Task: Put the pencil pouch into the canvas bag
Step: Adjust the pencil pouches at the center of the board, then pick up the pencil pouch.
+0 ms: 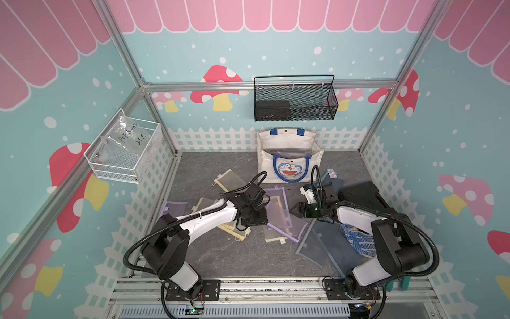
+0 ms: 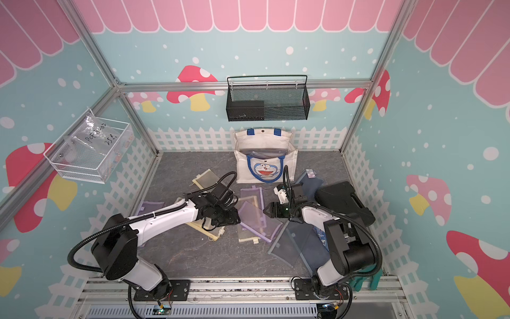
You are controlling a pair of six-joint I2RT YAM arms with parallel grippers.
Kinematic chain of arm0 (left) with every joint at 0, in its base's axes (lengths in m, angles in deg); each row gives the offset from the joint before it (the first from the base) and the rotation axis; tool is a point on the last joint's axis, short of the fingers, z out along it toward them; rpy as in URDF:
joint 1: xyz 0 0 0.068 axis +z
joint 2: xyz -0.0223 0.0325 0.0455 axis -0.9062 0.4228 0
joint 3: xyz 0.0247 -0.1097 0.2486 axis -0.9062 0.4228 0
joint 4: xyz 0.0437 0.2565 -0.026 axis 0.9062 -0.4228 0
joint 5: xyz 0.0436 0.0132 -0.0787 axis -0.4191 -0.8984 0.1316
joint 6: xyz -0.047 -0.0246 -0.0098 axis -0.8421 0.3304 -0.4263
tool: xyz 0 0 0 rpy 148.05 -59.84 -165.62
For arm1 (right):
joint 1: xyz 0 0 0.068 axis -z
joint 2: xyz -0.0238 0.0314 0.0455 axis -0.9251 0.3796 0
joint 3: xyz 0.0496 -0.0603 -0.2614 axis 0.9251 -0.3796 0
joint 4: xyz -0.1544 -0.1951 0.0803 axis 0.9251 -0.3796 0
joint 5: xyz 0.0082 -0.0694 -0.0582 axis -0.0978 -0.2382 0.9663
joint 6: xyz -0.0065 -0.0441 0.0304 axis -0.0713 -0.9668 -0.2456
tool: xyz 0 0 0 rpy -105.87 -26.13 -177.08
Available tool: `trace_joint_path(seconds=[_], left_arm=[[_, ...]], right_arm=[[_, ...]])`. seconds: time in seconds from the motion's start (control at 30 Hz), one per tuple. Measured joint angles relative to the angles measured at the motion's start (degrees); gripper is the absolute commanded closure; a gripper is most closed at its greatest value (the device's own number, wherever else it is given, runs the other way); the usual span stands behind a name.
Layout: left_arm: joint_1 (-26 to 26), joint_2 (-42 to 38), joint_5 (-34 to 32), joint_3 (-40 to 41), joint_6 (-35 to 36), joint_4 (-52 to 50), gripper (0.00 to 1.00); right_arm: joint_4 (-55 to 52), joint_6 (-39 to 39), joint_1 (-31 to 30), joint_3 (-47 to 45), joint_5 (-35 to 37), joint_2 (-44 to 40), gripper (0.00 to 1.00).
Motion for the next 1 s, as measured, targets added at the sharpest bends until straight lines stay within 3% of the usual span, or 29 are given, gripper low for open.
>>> trace_joint_path(seconds=[0.23,0.4,0.7,0.93,1.0], left_arm=[[-1.07,1.86,4.39,8.02,-10.19,14.67,0.35],[-1.05,6.73,6.43,12.61,-17.0,26.75,0.58],[-0.7,9.55,8.61,13.73,-21.79,37.2,0.67],[-0.63,8.52,8.92,14.05,-21.88,37.9,0.73],[-0.44,7.37,8.9,14.75,-21.77,37.81,0.74]], right_arm=[[-0.13,-1.2,-0.79,0.04,-3.06,2.91,0.37],[-0.04,-1.07,-1.95,-2.91,-4.46,1.44,0.49],[-0.26,2.19,-4.11,-5.84,-5.03,-6.56,0.63],[-0.52,4.09,-7.69,-5.84,-4.59,-8.72,0.62],[-0.85,4.46,-8.37,-5.84,-3.89,-8.74,0.52]])
